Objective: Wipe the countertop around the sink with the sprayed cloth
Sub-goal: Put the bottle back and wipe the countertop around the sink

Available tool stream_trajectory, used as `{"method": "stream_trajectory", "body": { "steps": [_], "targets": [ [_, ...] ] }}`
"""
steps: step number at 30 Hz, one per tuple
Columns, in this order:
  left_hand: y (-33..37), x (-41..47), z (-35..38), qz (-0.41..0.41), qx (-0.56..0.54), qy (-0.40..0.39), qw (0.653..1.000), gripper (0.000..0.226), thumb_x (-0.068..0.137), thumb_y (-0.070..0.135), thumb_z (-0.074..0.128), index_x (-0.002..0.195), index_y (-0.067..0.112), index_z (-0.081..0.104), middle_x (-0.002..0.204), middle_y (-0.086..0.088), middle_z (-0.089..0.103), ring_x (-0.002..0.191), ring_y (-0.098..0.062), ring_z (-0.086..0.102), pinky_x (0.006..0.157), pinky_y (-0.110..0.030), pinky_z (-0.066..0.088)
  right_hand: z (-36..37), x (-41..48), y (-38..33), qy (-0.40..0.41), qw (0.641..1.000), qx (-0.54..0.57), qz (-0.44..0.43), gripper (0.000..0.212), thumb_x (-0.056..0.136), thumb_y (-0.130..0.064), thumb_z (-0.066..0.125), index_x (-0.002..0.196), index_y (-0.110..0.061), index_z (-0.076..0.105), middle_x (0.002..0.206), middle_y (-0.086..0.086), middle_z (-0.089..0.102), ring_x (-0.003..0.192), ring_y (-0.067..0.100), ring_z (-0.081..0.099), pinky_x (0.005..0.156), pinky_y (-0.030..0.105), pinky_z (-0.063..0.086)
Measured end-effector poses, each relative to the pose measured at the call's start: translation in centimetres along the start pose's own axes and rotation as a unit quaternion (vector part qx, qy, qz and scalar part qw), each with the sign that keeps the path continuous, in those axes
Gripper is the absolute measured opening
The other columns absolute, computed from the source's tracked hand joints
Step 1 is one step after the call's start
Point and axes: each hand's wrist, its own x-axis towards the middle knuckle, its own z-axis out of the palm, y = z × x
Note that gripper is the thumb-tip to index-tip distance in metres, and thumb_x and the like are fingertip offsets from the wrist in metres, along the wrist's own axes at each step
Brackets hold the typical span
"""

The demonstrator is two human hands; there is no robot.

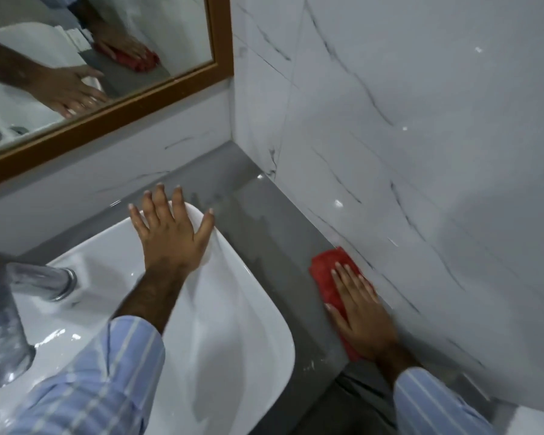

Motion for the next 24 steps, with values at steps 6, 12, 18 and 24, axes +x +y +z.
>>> {"method": "stream_trajectory", "body": {
  "steps": [6, 12, 18, 24],
  "targets": [
    [0.1, -0.5, -0.4, -0.002, -0.007, -0.005, 1.000, 0.086, 0.098, 0.068, 0.026, 0.161, 0.010, 0.030, 0.169, -0.024, 0.026, 0.157, -0.045, 0.021, 0.130, -0.064, 0.006, 0.8, -2.2, -1.6, 0.052, 0.997, 0.005, 0.055, 0.071, 0.108, -0.057, 0.009, 0.163, -0.014, 0.018, 0.169, 0.008, 0.025, 0.157, 0.029, 0.032, 0.129, 0.049, 0.024],
    [-0.2, -0.1, 0.2, 0.003, 0.001, -0.022, 1.000, 0.082, 0.102, 0.069, 0.027, 0.164, 0.016, 0.021, 0.174, -0.018, 0.014, 0.161, -0.040, 0.011, 0.130, -0.061, -0.001, -0.1, 6.5, -5.1, 0.054, 0.994, -0.047, -0.083, 0.072, 0.107, -0.051, 0.027, 0.166, -0.012, 0.015, 0.175, 0.008, 0.019, 0.162, 0.024, 0.014, 0.132, 0.049, 0.017],
    [-0.4, 0.3, -0.6, 0.000, 0.003, -0.061, 0.998, 0.087, 0.100, 0.074, 0.020, 0.167, 0.021, 0.010, 0.177, -0.011, 0.002, 0.163, -0.035, 0.001, 0.131, -0.059, -0.005, 0.8, 0.9, -0.1, 0.093, 0.995, -0.028, -0.038, 0.074, 0.104, -0.055, 0.031, 0.165, -0.014, 0.021, 0.173, 0.007, 0.027, 0.160, 0.023, 0.024, 0.130, 0.045, 0.021],
    [-1.6, -4.5, -3.1, -0.004, -0.061, -0.129, 0.990, 0.093, 0.099, 0.075, 0.027, 0.167, 0.016, 0.002, 0.177, -0.011, -0.003, 0.164, -0.031, -0.006, 0.133, -0.055, 0.001, 1.6, -3.7, -1.5, 0.122, 0.991, 0.004, 0.051, 0.072, 0.104, -0.050, 0.026, 0.162, -0.007, 0.030, 0.169, 0.014, 0.033, 0.158, 0.030, 0.029, 0.129, 0.052, 0.022]
  ]
}}
